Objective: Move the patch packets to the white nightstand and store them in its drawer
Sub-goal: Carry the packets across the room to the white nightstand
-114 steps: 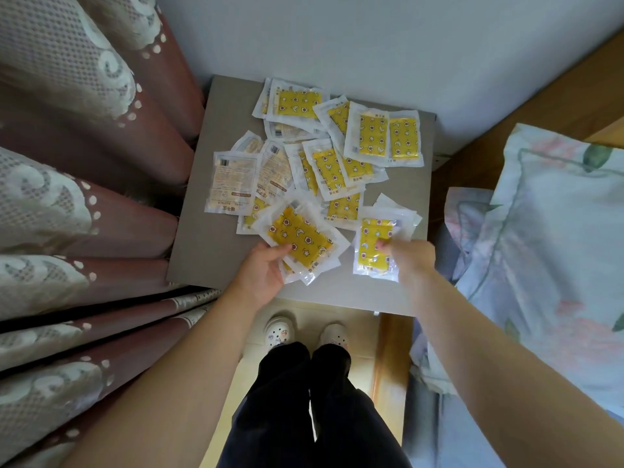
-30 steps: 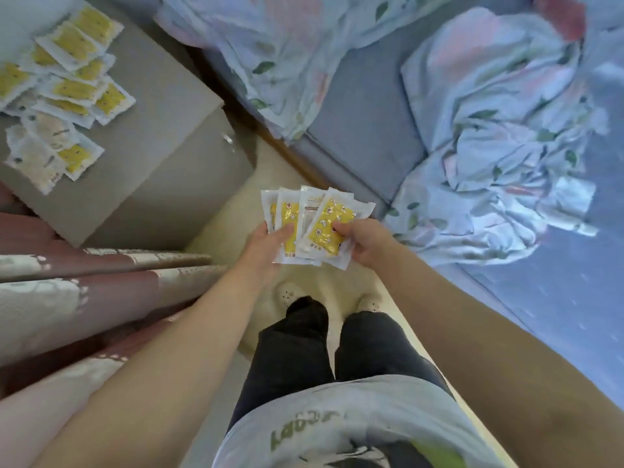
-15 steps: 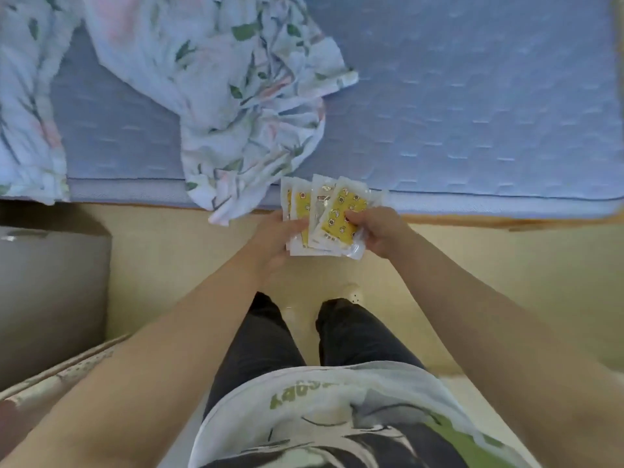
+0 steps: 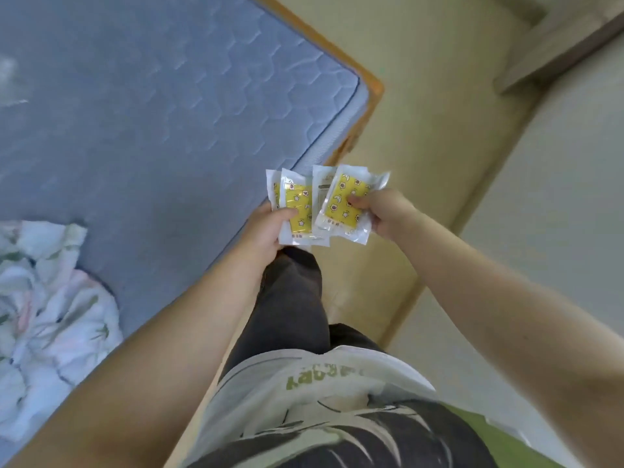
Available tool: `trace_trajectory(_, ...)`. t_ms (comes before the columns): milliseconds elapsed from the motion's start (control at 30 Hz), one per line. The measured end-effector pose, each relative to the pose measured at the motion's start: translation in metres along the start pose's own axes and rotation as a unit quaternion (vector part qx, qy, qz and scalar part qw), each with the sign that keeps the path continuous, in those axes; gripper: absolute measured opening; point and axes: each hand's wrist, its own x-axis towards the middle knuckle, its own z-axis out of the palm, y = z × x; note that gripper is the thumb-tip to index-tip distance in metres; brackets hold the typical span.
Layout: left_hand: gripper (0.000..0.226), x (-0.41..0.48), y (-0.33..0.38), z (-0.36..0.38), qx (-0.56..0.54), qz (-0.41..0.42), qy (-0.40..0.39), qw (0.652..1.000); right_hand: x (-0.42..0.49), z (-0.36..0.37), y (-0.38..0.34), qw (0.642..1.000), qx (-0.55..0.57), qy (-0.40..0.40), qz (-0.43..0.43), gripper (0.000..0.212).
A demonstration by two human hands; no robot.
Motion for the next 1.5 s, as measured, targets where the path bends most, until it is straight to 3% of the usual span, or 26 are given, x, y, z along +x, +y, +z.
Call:
trace_trajectory(133, 0.023, 0.058, 0.057, 0.066, 0.048, -0.010, -0.064, 0.997, 0.022, -0.056, -0.049, 0.996, 0.052, 0.078, 0.003, 0.031)
trace_trajectory(233, 0.023, 0.094, 0.106, 0.117, 0.108, -0.012, -0.094, 0.990, 0.034, -0.087, -0.091, 0.986, 0.108, 0.128, -0.001, 0.028)
trace_trajectory(400, 0.018, 0.134, 0.163, 0.202, 0.230, -0.025, -0.150, 0.961, 0.053, -0.126, -0.148, 0.969, 0.188, 0.158, -0.012, 0.024)
trace_trajectory(533, 0.020, 0.162, 0.193, 0.265, 0.246, -0.038, -0.173, 0.953, 0.075, -0.160, -0.184, 0.959, 0.226, 0.170, -0.007, 0.024)
trace_trajectory(667, 0.041, 0.196, 0.210, 0.328, 0.254, -0.062, -0.168, 0.951, 0.106, -0.211, -0.225, 0.952, 0.264, 0.157, -0.007, 0.018)
trace_trajectory(867, 0.022, 0.258, 0.248, 0.449, 0.250, -0.031, -0.142, 0.957, 0.180, -0.311, -0.326, 0.966, 0.203, 0.161, -0.012, 0.019)
trace_trajectory(1033, 0.021, 0.294, 0.290, 0.519, 0.211, -0.015, -0.113, 0.971, 0.234, -0.371, -0.409, 0.983, 0.135, 0.120, -0.016, 0.032)
trace_trajectory(1133, 0.026, 0.317, 0.317, 0.533, 0.190, -0.006, -0.104, 0.976, 0.260, -0.380, -0.454, 0.990, 0.123, 0.064, -0.029, 0.027)
trace_trajectory(1300, 0.033, 0.361, 0.374, 0.527, 0.111, 0.008, -0.103, 0.988, 0.312, -0.348, -0.531, 0.995, 0.085, -0.035, -0.030, 0.021)
trace_trajectory(1500, 0.039, 0.430, 0.457, 0.506, 0.015, 0.028, -0.074, 0.997, 0.382, -0.286, -0.637, 0.997, 0.024, -0.074, -0.023, 0.026)
